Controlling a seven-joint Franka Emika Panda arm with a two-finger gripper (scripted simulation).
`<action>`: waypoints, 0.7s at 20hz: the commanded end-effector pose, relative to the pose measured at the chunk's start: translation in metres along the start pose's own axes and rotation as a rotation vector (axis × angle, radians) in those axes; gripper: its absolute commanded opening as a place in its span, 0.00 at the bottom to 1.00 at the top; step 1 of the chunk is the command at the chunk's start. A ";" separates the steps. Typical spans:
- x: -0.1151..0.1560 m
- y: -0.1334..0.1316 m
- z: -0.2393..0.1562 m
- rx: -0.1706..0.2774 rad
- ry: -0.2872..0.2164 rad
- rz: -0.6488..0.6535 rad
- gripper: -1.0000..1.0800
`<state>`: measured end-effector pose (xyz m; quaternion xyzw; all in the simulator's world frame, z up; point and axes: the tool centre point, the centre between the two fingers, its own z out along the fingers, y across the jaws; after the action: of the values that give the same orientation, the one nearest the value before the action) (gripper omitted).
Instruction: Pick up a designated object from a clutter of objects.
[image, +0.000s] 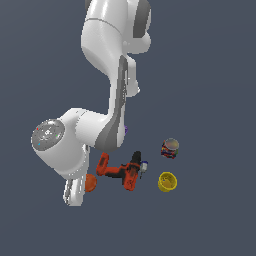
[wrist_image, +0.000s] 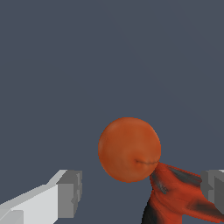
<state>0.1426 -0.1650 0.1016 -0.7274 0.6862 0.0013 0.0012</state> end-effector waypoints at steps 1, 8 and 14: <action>0.003 -0.001 0.003 0.000 0.003 0.020 0.96; 0.003 -0.001 0.008 -0.001 0.003 0.023 0.96; 0.004 0.000 0.037 0.000 0.003 0.027 0.96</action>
<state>0.1433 -0.1686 0.0737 -0.7186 0.6955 -0.0003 0.0004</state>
